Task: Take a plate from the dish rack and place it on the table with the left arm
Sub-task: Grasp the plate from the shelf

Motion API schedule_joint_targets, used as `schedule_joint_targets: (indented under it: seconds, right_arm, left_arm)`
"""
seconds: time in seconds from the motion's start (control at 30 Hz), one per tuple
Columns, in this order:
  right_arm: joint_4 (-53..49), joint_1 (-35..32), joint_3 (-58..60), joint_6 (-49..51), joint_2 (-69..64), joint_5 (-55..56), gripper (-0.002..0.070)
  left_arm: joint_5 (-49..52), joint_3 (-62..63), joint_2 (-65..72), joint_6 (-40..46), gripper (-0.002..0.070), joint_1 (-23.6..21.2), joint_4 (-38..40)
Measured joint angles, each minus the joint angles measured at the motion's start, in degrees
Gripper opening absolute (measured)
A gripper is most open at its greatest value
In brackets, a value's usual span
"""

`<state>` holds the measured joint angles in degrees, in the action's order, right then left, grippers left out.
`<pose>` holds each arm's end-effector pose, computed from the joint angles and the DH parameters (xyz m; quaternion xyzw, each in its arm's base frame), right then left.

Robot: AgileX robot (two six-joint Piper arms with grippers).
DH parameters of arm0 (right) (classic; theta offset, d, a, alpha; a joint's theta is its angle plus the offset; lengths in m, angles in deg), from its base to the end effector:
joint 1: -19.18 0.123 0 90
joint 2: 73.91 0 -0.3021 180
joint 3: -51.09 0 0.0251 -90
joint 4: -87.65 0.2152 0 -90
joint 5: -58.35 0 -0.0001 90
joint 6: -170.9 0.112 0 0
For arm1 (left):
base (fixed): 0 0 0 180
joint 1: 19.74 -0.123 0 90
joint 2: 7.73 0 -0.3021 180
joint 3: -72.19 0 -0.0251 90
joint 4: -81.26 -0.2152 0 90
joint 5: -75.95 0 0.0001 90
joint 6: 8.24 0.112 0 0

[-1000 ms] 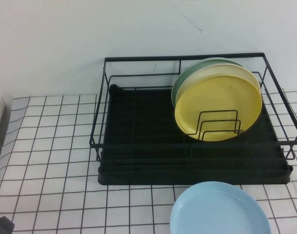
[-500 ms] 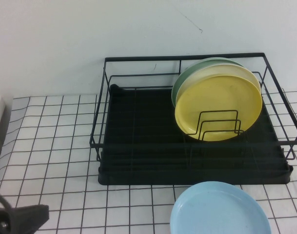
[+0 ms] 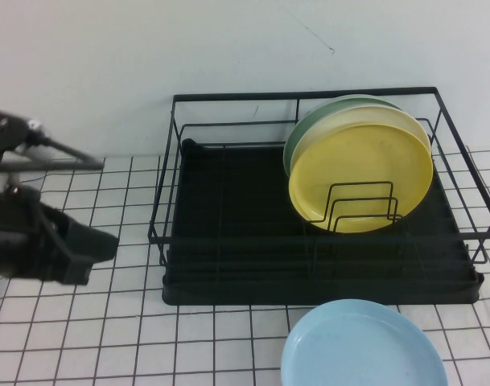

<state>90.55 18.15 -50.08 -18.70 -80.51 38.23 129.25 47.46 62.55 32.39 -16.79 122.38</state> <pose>0.0203 0.0016 0.1698 -0.0459 0.7948 -0.0348 0.6041 0.1720 -0.0680 0.3403 0.2183 0.8828 -0.2280 0.3479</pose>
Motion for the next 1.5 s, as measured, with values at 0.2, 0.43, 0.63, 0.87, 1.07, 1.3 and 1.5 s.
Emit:
schedule_joint_targets:
  seconds: [0.2,0.43,0.63,0.87,1.07,1.3,1.5]
  right_arm:
    - [0.0,0.0,0.0,0.0,0.0,0.0,-0.0001]
    - [0.0,0.0,0.0,0.0,0.0,0.0,-0.0001]
    - [0.0,0.0,0.0,0.0,0.0,0.0,-0.0001]
    - [0.0,0.0,0.0,0.0,0.0,0.0,-0.0001]
    - [0.0,0.0,0.0,0.0,0.0,0.0,-0.0001]
    - [0.0,0.0,0.0,0.0,0.0,0.0,-0.0001]
    - [0.0,0.0,0.0,0.0,0.0,0.0,-0.0001]
  left_arm:
    - [7.29,12.81,13.65,2.59,-0.0004,3.12,-0.55]
    - [11.79,26.74,24.55,1.38,-0.0004,10.6,-5.79]
    - [15.75,33.56,29.42,0.7,-0.0004,16.4,-8.24]
    - [16.97,36.19,32.49,0.33,-0.0004,20.4,-11.2]
    - [17.1,37.17,33.82,0.19,-0.0004,21.99,-13.2]
    - [17.1,37.17,33.97,0.19,-0.0004,22.2,-15.08]
    - [17.1,37.17,33.97,0.19,-0.0004,22.2,-15.35]
